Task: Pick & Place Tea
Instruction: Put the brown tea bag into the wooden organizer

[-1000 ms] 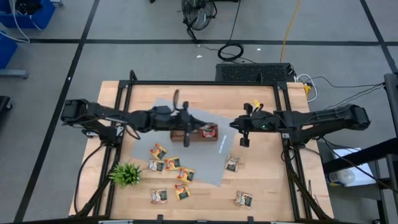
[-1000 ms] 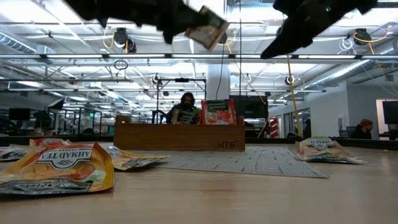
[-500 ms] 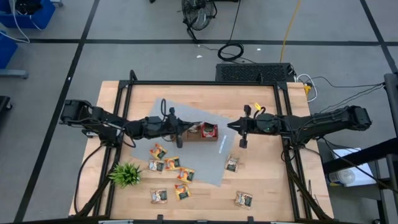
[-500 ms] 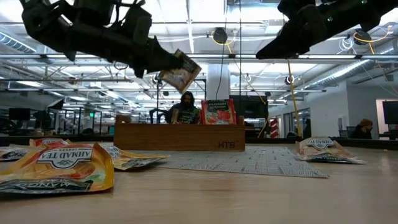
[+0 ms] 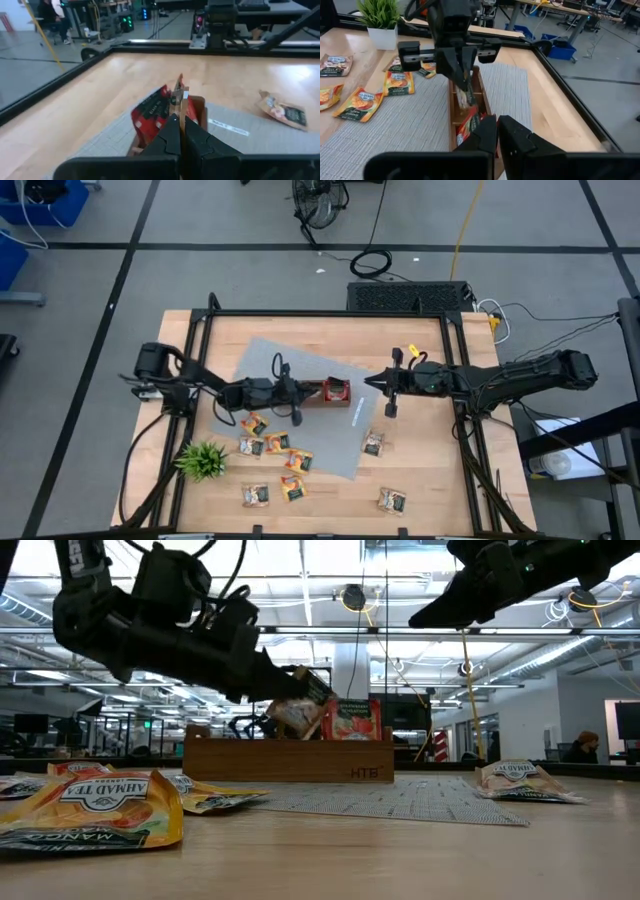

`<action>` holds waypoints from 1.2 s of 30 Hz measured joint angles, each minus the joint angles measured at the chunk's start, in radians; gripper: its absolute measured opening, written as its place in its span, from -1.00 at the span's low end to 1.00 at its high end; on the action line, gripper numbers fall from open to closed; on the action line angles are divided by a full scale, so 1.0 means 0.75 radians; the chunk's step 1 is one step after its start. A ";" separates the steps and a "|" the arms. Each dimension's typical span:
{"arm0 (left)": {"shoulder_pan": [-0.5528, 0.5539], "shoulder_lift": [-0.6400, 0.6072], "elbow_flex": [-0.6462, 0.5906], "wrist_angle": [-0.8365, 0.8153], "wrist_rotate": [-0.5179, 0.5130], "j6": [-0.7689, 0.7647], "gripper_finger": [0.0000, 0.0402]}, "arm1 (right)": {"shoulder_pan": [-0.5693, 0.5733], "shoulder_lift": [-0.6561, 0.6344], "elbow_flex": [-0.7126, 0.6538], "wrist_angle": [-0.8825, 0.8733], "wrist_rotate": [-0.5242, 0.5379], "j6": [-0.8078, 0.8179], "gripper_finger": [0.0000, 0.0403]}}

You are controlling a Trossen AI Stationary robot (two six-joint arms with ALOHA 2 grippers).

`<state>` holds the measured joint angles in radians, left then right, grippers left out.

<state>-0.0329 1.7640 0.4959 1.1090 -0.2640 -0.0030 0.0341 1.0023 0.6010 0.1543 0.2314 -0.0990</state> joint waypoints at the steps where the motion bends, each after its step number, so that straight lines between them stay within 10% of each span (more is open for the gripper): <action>1: 0.002 0.006 0.000 0.010 -0.001 0.003 -1.00 | 0.001 0.000 0.000 0.000 0.000 0.000 -0.97; 15: 0.030 0.065 0.000 -0.070 -0.094 -0.003 -0.85 | 0.001 0.000 0.000 -0.001 -0.001 0.001 -0.97; 36: 0.013 0.002 0.001 0.028 -0.105 0.080 0.03 | 0.001 0.000 0.001 -0.002 -0.001 0.007 -0.97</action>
<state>-0.0232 1.7652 0.4965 1.1301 -0.3427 0.0571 0.0345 1.0023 0.6018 0.1528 0.2310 -0.0937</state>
